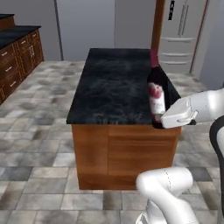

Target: Get the candle and the wine from the cabinet and move them to the dining counter.

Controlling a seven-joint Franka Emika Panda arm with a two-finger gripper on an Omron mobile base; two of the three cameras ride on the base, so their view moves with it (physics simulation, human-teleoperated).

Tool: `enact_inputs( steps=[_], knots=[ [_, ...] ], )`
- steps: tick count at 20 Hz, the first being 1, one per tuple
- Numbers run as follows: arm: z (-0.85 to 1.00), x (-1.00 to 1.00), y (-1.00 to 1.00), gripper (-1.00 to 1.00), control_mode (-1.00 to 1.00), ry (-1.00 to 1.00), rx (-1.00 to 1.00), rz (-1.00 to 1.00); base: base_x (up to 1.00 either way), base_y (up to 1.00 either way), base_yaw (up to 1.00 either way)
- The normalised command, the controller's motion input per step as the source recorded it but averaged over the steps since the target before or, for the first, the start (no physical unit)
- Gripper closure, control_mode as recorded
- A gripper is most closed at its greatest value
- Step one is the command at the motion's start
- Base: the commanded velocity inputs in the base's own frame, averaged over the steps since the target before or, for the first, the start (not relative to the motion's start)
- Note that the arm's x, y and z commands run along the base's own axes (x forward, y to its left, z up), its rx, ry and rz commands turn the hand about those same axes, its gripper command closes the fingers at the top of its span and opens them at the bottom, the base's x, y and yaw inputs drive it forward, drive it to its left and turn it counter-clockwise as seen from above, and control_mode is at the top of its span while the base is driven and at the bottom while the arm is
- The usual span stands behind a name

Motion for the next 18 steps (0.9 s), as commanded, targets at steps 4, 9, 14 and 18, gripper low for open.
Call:
enact_inputs(
  steps=[4,9,14,18],
  knots=[
    [0.0,0.0,0.0,1.0,1.0,0.0,0.0,0.0,0.68,0.44,-0.06],
    [0.0,0.0,0.0,1.0,1.0,0.0,0.0,0.0,0.74,0.21,-0.02],
    [0.0,0.0,0.0,1.0,1.0,0.0,0.0,0.0,0.67,-0.04,0.0],
    [0.0,0.0,0.0,1.0,1.0,0.0,0.0,0.0,0.52,0.0,0.0]
  ],
)
